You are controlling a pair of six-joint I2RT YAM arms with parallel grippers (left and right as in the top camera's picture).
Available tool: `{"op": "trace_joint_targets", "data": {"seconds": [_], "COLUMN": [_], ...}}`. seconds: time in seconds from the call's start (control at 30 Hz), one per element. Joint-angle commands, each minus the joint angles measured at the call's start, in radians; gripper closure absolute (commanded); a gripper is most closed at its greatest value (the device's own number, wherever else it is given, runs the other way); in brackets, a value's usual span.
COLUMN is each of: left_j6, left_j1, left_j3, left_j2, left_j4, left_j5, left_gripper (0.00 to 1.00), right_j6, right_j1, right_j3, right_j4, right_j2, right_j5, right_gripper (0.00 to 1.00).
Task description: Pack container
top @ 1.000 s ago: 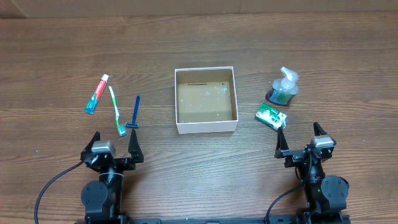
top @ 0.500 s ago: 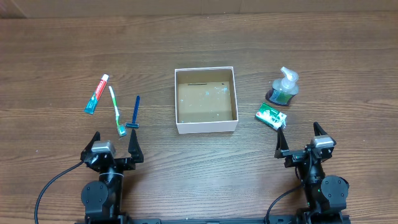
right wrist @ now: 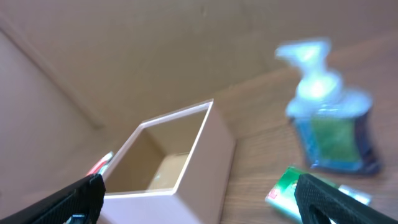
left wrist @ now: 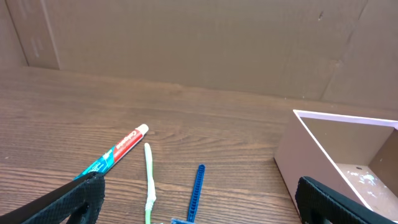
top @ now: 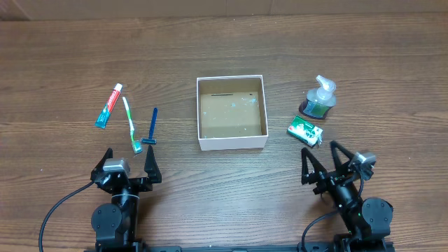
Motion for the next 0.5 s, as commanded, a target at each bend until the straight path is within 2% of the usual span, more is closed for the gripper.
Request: {"op": "trace_joint_targets", "data": {"seconds": [0.0,0.13,0.27,0.47], "left_j6": [0.016,0.016,0.016,0.016], "left_j1": [-0.003,-0.003,-0.003,-0.003], "left_j3": [-0.005,-0.005,-0.005,-0.005], "left_j2": [-0.01,-0.01,-0.01,-0.01], "left_j4": [-0.001,-0.001,-0.001,-0.001], "left_j5": [-0.013,-0.013,-0.013,-0.013], "left_gripper": [0.0,0.0,0.0,0.0], "right_j6": [0.058,-0.04,-0.159,-0.294], "right_j1": [-0.004,-0.004,-0.004,-0.004], "right_j3": [0.092,0.232,0.431,0.798], "right_j4": [-0.092,-0.226,-0.339,-0.579], "right_j2": [-0.008,0.031,0.154,0.508], "right_j5": [-0.073,-0.015,0.013,0.05], "right_gripper": [0.0,0.0,0.0,0.0]}}
